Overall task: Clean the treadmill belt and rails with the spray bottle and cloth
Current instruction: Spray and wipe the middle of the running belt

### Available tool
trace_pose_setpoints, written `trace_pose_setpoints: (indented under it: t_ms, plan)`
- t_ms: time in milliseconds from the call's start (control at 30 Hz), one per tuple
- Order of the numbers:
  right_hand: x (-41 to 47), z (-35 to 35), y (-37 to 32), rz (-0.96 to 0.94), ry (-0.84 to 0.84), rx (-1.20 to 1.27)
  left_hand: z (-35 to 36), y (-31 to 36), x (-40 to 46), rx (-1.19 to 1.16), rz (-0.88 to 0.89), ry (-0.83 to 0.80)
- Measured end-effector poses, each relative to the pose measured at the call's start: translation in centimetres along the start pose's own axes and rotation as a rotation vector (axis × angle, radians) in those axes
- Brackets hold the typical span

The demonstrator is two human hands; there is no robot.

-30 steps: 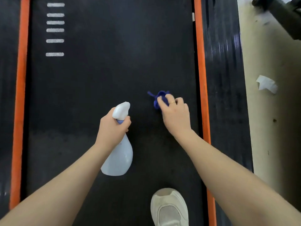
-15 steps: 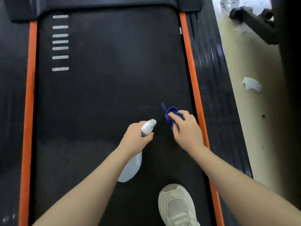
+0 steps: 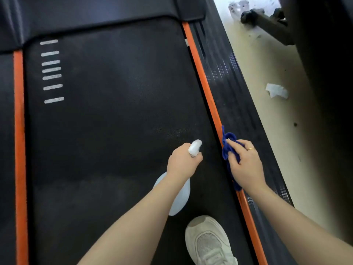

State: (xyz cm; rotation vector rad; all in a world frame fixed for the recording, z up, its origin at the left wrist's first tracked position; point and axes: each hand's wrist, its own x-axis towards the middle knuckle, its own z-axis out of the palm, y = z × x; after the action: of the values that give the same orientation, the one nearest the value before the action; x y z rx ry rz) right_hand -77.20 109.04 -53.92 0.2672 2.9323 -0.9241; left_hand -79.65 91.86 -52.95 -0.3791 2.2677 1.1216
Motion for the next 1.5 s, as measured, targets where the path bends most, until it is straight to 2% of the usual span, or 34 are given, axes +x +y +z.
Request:
trace_pose_setpoints:
  t_ms: [133, 267, 400, 433, 500, 567, 633, 700, 767, 833, 900, 933, 1033, 1067, 1100, 1200, 1233, 1267, 1300, 1400, 1433, 1500]
  plan:
    - [-0.4, 2.3, -0.7, -0.203, 0.001, -0.142, -2.0, -1.3, 0.5, -0.072, -0.057, 0.094]
    - [-0.1, 6.7, -2.2, -0.243, -0.133, -0.269, -5.6, -2.0, 0.0, -0.27, -0.035, 0.12]
    - [2.9, 8.9, -2.2, -0.608, -0.126, -0.471, -7.4, -1.4, 0.2, -0.344, 0.009, 0.204]
    - [4.6, 9.0, -2.4, -0.622, -0.07, -0.487, -7.6, -1.2, 0.3, -0.373, 0.018, 0.257]
    - [8.2, 9.3, -3.5, -0.416, 0.069, -0.493, -8.2, -0.7, 0.5, -0.408, 0.032, 0.357]
    - [10.7, 10.1, -5.2, -0.213, 0.118, -0.477, -8.6, -0.6, 0.8, -0.409, 0.053, 0.417]
    - [10.4, 10.8, -6.4, -0.225, 0.109, -0.485, -8.9, -0.6, 0.9, -0.392, 0.056, 0.432]
    - [8.4, 10.9, -6.5, -0.372, 0.058, -0.403, -9.4, -0.7, 1.0, -0.391, 0.045, 0.435]
    - [5.9, 10.9, -6.0, -0.57, -0.067, -0.271, -9.6, -0.8, 1.4, -0.377, 0.037, 0.437]
    - [5.5, 10.5, -5.8, -0.804, -0.184, -0.313, -9.5, -0.8, 1.7, -0.368, 0.039, 0.441]
    - [7.7, 10.4, -5.1, -0.977, -0.195, -0.374, -9.2, -0.7, 1.7, -0.383, 0.055, 0.442]
    - [9.1, 10.4, -4.8, -0.931, -0.156, -0.391, -9.1, -0.6, 1.7, -0.388, 0.066, 0.433]
    - [11.0, 10.4, -5.4, -0.407, 0.073, -0.281, -8.5, -0.3, 1.6, -0.376, 0.08, 0.393]
    - [10.2, 10.7, -5.8, -0.356, 0.104, -0.283, -8.3, -0.2, 1.5, -0.371, 0.089, 0.386]
    - [8.9, 11.1, -6.0, -0.423, 0.076, -0.296, -8.1, -0.1, 1.4, -0.368, 0.104, 0.38]
    - [6.3, 10.3, -4.2, -0.925, -0.185, -0.351, -7.7, 0.0, 1.4, -0.338, 0.161, 0.354]
    - [7.2, 9.5, -3.4, -1.041, -0.227, -0.388, -7.5, 0.0, 1.4, -0.335, 0.175, 0.356]
    - [8.6, 9.0, -2.6, -1.076, -0.221, -0.417, -7.4, -0.1, 1.4, -0.34, 0.187, 0.366]
    - [10.1, 8.7, -2.0, -1.011, -0.167, -0.414, -7.3, 0.0, 1.4, -0.347, 0.196, 0.372]
    - [11.6, 9.0, -2.2, -0.516, 0.09, -0.376, -7.0, 0.0, 1.5, -0.341, 0.182, 0.351]
    - [11.0, 9.5, -2.8, -0.459, 0.112, -0.39, -7.0, 0.0, 1.6, -0.341, 0.179, 0.353]
    - [9.2, 10.0, -3.2, -0.57, 0.027, -0.412, -7.0, -0.1, 1.8, -0.35, 0.17, 0.358]
